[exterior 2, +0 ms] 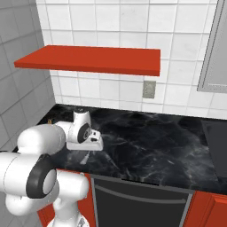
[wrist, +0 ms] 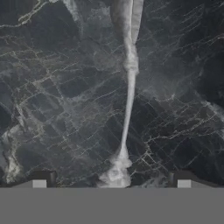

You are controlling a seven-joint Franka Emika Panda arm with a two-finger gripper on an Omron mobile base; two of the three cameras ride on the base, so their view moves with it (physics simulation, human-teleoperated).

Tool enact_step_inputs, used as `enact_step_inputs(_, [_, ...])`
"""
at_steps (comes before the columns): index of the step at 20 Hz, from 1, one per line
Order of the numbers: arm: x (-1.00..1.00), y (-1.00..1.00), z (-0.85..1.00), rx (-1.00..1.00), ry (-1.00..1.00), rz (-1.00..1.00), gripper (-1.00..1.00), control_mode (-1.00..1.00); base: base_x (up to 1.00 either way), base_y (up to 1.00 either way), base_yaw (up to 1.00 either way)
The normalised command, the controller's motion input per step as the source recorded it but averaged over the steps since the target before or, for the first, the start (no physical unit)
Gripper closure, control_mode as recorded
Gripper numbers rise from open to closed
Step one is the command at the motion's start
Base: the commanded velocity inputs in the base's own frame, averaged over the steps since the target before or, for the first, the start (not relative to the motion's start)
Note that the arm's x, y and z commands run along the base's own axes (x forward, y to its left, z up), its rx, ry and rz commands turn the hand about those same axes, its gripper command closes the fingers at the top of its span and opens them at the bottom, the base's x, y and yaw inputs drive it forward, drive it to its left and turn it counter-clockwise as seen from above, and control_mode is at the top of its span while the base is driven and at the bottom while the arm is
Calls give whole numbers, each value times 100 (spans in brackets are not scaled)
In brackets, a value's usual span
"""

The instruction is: Take the fork and place it on the left side of the plate. Then take the spoon and place it on the right side of the plate. Make sure they're directly next to the plate.

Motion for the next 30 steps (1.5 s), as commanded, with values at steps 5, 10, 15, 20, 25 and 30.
enact_step_inputs(5, [3,-2,-29,0,-10,7,-100,-100,0,0,0])
enact_step_inputs(10, [0,0,-52,0,-4,9,100,-100,0,0,0])
enact_step_inputs(15, [0,1,-55,0,2,10,100,-100,0,0,0])
enact_step_inputs(20, [-1,0,-24,0,2,2,100,-100,0,0,0])
enact_step_inputs(25, [-35,0,9,0,-4,0,100,-100,0,0,0])
enact_step_inputs(30, [-79,-8,44,0,-12,0,100,-100,0,0,0])
